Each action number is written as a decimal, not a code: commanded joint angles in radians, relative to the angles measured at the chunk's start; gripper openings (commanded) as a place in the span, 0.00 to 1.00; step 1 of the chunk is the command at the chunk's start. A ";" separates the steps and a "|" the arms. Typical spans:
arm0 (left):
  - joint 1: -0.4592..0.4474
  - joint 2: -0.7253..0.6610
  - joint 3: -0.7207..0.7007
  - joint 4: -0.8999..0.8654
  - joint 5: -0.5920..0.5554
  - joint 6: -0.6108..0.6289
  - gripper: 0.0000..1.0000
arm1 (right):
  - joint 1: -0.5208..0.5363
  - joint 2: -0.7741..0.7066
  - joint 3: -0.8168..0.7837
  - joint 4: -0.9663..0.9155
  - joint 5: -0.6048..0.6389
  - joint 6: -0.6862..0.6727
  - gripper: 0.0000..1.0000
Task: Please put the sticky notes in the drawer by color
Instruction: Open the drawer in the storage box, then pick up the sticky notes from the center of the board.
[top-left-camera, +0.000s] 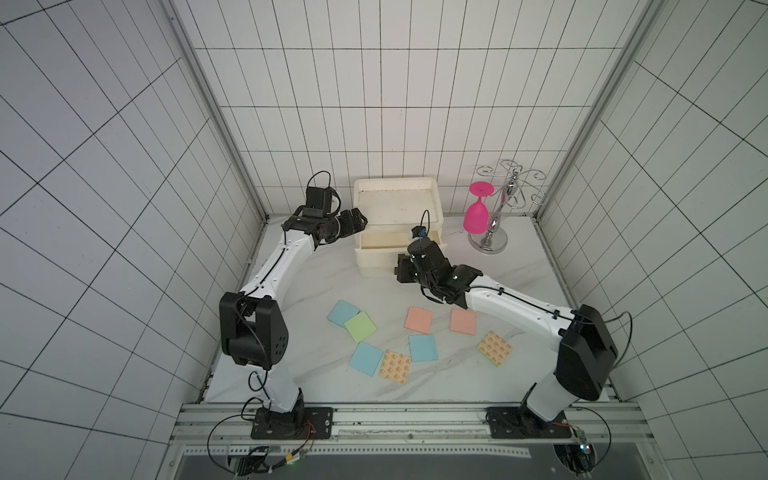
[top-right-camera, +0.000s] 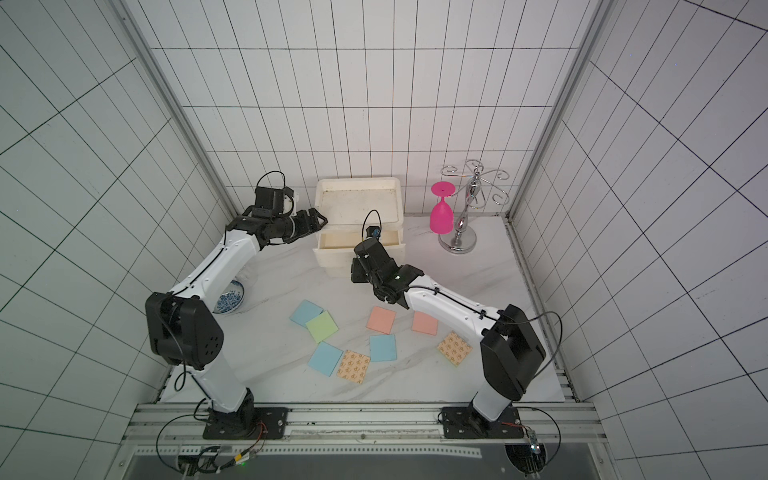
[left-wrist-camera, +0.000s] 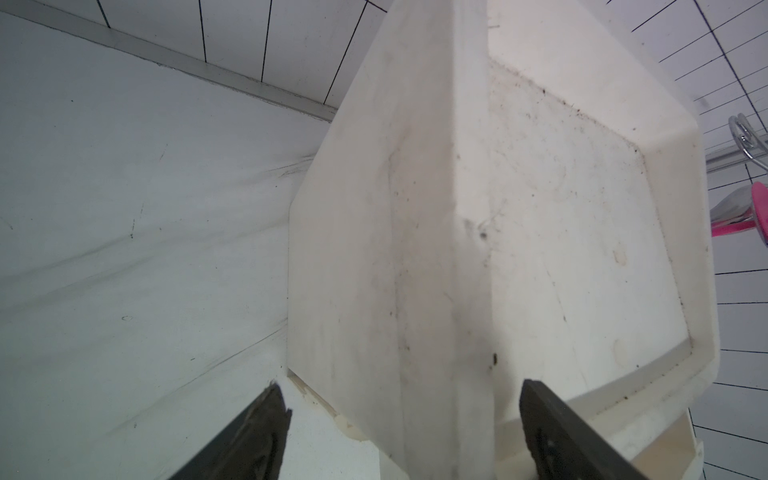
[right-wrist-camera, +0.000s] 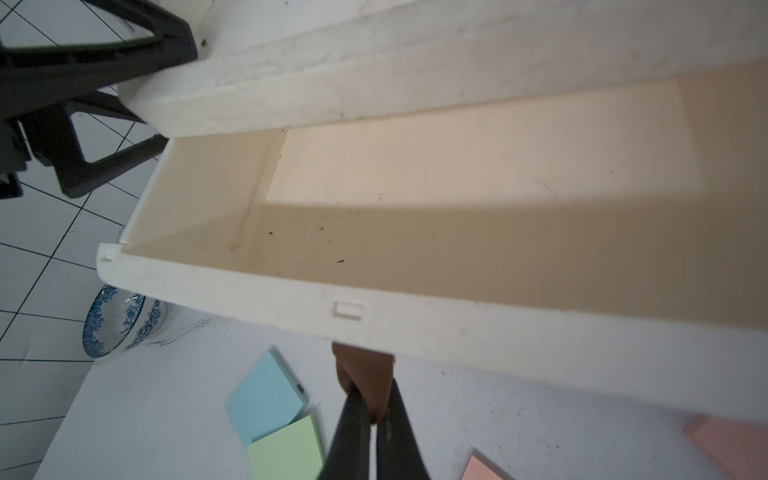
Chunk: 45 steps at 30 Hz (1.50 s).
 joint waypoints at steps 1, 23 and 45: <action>-0.007 0.010 0.012 -0.044 0.005 0.018 0.89 | 0.039 -0.051 -0.047 -0.089 -0.037 0.044 0.00; -0.007 0.006 0.012 -0.044 0.010 0.015 0.90 | 0.153 -0.145 -0.099 -0.238 -0.036 0.092 0.17; -0.015 -0.173 -0.087 0.022 -0.030 0.000 0.92 | -0.523 -0.524 -0.296 -0.543 -0.033 0.036 0.93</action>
